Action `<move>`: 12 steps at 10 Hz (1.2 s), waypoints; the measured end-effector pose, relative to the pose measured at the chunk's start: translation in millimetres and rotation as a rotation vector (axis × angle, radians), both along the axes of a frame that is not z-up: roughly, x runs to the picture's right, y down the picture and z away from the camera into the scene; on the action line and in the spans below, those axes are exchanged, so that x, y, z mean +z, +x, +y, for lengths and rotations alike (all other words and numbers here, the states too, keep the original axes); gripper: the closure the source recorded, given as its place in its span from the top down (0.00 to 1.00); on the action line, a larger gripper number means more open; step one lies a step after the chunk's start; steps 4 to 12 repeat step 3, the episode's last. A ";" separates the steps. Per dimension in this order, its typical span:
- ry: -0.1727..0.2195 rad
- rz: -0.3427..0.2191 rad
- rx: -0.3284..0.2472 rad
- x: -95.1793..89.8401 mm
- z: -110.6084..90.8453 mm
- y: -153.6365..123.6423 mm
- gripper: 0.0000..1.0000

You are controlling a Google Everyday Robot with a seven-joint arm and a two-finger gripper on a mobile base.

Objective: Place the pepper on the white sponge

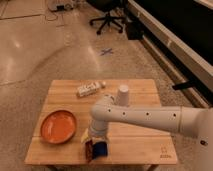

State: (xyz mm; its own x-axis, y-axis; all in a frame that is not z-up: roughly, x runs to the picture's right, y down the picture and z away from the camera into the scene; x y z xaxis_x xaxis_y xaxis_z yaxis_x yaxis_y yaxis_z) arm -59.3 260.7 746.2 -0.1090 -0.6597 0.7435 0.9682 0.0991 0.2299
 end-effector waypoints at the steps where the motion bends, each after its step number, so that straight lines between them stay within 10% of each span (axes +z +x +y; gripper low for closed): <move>1: 0.019 0.000 0.001 -1.5 -8.7 3.0 0.80; 12: 0.046 0.003 0.005 -4.0 -23.0 7.8 0.80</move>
